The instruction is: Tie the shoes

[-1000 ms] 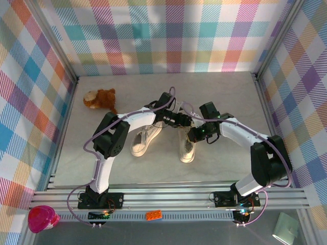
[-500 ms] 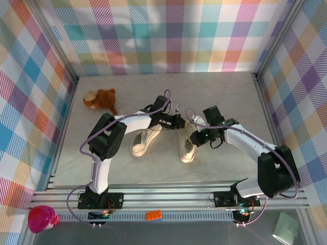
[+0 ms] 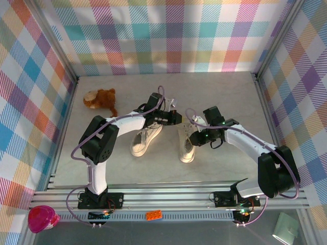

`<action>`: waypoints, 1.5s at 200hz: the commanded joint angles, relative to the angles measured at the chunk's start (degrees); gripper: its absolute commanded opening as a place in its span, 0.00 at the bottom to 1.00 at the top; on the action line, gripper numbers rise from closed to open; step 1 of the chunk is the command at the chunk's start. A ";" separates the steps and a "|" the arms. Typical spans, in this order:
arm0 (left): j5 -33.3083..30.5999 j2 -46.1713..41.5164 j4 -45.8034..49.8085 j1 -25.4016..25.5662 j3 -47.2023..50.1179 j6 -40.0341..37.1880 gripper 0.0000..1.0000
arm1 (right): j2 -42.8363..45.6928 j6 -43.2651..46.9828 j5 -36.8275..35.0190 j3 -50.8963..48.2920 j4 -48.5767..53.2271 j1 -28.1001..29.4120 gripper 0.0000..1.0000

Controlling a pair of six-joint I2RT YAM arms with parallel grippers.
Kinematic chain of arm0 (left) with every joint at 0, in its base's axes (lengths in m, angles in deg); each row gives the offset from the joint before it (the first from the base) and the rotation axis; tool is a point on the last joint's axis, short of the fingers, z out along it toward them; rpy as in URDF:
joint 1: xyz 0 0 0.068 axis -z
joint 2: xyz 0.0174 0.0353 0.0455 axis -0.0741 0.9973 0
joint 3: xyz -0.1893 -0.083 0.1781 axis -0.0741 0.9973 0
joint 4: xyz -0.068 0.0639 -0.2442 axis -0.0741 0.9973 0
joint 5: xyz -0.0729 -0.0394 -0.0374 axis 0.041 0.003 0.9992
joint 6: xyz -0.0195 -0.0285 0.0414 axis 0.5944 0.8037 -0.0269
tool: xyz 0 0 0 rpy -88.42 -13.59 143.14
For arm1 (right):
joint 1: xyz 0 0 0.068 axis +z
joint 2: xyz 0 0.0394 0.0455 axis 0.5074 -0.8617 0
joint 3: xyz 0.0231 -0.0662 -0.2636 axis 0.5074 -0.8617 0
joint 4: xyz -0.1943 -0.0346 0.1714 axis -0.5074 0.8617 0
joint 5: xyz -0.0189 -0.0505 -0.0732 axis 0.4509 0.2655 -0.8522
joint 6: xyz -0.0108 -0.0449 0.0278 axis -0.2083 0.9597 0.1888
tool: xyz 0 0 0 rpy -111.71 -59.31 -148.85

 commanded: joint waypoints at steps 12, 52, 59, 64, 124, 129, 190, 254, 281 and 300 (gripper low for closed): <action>-0.92 -1.75 0.55 -0.34 0.39 -0.78 0.13 | 0.32 -5.71 -4.43 3.16 4.09 -3.51 0.33; -4.35 -5.69 4.56 -0.64 1.31 -4.95 0.24 | 0.75 -8.13 -5.96 4.52 6.33 -6.85 0.33; -5.29 -6.75 4.93 -0.65 1.73 -5.83 0.27 | 1.27 -8.28 -5.94 4.31 6.05 -6.82 0.33; -5.99 -7.48 5.26 -0.69 2.05 -6.40 0.28 | 1.72 -8.46 -6.14 4.11 5.88 -6.82 0.33; -15.97 -19.30 12.60 -7.56 7.03 -16.93 0.49 | 15.06 -6.15 -18.60 -4.44 -5.84 -7.61 0.80; -16.42 -20.44 13.04 -8.94 7.68 -17.71 0.52 | 16.36 -5.85 -19.95 -5.74 -7.88 -7.88 0.84; -31.65 -31.87 2.72 -23.36 26.14 -27.74 1.00 | 22.73 -1.05 -31.61 -22.84 -35.69 -12.56 0.99; -36.90 -28.07 -27.89 -30.00 44.22 -32.12 1.00 | 12.43 -1.29 -25.79 -30.36 -58.16 -20.10 0.99; -34.37 -23.02 -44.81 -32.74 51.24 -29.33 1.00 | 9.79 -0.72 -20.01 -32.22 -68.34 -22.70 0.99; -33.37 -22.62 -46.53 -32.94 52.24 -29.93 1.00 | 6.43 0.18 -17.18 -31.12 -71.66 -23.34 0.99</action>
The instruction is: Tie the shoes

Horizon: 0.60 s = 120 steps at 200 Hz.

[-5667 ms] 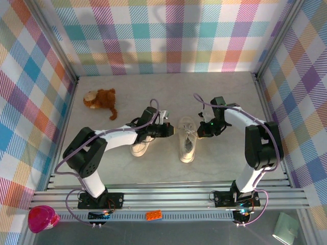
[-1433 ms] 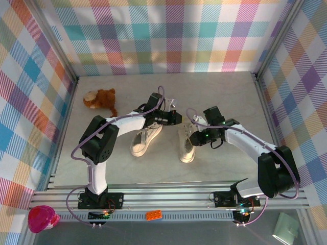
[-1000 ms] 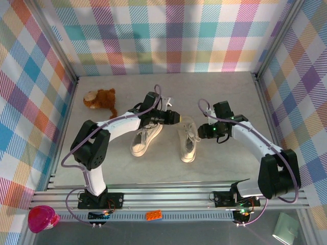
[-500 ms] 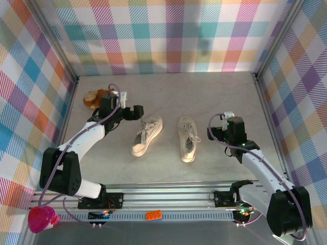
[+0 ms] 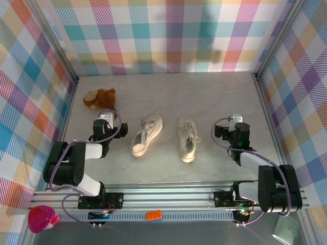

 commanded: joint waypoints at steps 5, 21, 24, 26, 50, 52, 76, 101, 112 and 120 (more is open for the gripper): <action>1.80 1.44 -10.38 -0.87 0.71 -0.51 1.00 | -3.66 1.72 6.83 2.08 -9.61 -0.88 0.99; 2.79 1.70 -7.09 -0.71 -1.25 -1.26 1.00 | -6.08 2.00 9.85 4.68 -7.44 -1.01 0.99; 2.80 1.88 -7.76 -0.70 -1.06 -1.14 1.00 | -6.40 1.81 10.13 4.90 -7.62 -1.03 0.99; 2.80 2.02 -8.13 -0.70 -0.92 -1.14 1.00 | -6.58 1.71 10.19 5.04 -7.70 -1.02 0.99; 2.71 2.12 -8.36 -0.63 -0.98 -1.21 1.00 | -14.55 0.67 11.72 2.16 -20.85 -1.02 0.99; 2.71 2.08 -8.30 -0.69 -1.03 -1.21 1.00 | -15.95 0.52 11.56 2.02 -22.08 -1.06 0.99; 2.48 2.04 -7.98 -0.69 -1.15 -1.33 1.00 | -17.24 -1.52 9.37 7.39 -14.18 -1.81 0.99; 2.36 1.95 -7.90 -0.57 -1.08 -1.30 1.00 | -17.21 -1.61 9.07 6.96 -14.55 -1.89 0.99; 2.28 1.95 -7.91 -0.48 -1.05 -1.32 1.00 | -17.12 -1.61 9.06 6.96 -14.52 -1.89 0.99; 2.25 1.95 -7.91 -0.51 -1.07 -1.36 1.00 | -17.09 -1.60 9.07 7.05 -14.40 -1.90 0.99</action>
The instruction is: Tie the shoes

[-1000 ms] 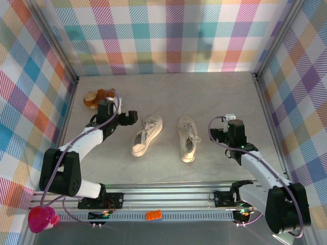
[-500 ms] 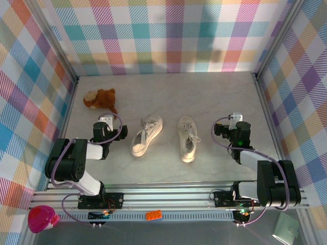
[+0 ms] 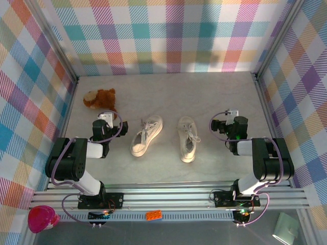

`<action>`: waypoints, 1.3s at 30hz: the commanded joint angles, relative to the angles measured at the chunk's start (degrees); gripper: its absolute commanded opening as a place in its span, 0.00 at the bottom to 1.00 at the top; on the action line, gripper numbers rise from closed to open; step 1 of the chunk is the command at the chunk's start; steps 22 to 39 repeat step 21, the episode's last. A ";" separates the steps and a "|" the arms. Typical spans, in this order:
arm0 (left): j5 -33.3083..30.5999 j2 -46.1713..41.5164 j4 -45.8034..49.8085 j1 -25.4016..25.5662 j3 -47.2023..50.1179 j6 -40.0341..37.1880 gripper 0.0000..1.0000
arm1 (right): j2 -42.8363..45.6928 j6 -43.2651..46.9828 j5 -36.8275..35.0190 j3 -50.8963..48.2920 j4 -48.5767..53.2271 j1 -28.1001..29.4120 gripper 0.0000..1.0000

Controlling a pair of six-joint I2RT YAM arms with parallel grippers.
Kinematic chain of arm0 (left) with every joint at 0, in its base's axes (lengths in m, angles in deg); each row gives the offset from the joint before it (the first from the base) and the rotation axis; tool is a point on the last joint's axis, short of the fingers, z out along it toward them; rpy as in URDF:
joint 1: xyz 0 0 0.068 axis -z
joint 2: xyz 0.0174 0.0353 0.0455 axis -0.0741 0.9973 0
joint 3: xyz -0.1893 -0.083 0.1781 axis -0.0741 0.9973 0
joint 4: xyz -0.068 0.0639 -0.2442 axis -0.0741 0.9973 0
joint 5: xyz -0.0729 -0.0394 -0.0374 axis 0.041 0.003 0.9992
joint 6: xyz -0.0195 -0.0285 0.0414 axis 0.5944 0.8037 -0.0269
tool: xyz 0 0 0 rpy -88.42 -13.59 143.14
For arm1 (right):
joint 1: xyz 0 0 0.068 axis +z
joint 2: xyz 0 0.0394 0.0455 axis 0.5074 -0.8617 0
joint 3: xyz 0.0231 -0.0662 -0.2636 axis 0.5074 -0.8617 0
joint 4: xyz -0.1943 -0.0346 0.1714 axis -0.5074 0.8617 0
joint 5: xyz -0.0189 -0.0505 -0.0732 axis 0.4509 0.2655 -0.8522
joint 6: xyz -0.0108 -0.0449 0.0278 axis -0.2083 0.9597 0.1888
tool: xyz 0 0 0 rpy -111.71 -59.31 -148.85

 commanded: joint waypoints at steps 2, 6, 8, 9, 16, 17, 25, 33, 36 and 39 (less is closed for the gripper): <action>0.56 -0.12 -2.35 -0.10 -0.86 -1.27 1.00 | 0.66 -1.04 0.58 0.91 -1.30 -0.21 0.99; 0.56 -0.12 -2.24 -0.11 -1.03 -1.27 1.00 | 0.61 -1.04 0.59 0.91 -1.39 -0.21 0.99; 0.56 -0.12 -2.29 -0.16 -0.97 -1.25 1.00 | 0.63 -1.04 0.59 0.91 -1.30 -0.26 0.99; 0.56 -0.12 -2.33 -0.11 -1.01 -1.27 1.00 | 0.63 -1.04 0.59 0.91 -1.29 -0.21 0.99; 0.56 -0.12 -2.32 -0.15 -0.98 -1.27 1.00 | 0.30 -0.86 1.08 0.99 -1.47 -0.29 0.99; 0.56 -0.13 -2.28 -0.15 -1.03 -1.32 1.00 | 0.25 -0.83 1.11 0.99 -1.47 -0.22 0.99; 0.56 -0.12 -2.24 -0.15 -0.95 -1.27 1.00 | 0.45 -0.82 1.12 0.73 -1.91 -0.26 0.99; 0.56 -0.12 -2.24 -0.15 -0.95 -1.27 1.00 | 0.45 -0.82 1.12 0.73 -1.91 -0.26 0.99; 0.56 -0.12 -2.24 -0.15 -0.95 -1.27 1.00 | 0.45 -0.82 1.12 0.73 -1.91 -0.26 0.99; 0.56 -0.12 -2.24 -0.15 -0.95 -1.27 1.00 | 0.45 -0.82 1.12 0.73 -1.91 -0.26 0.99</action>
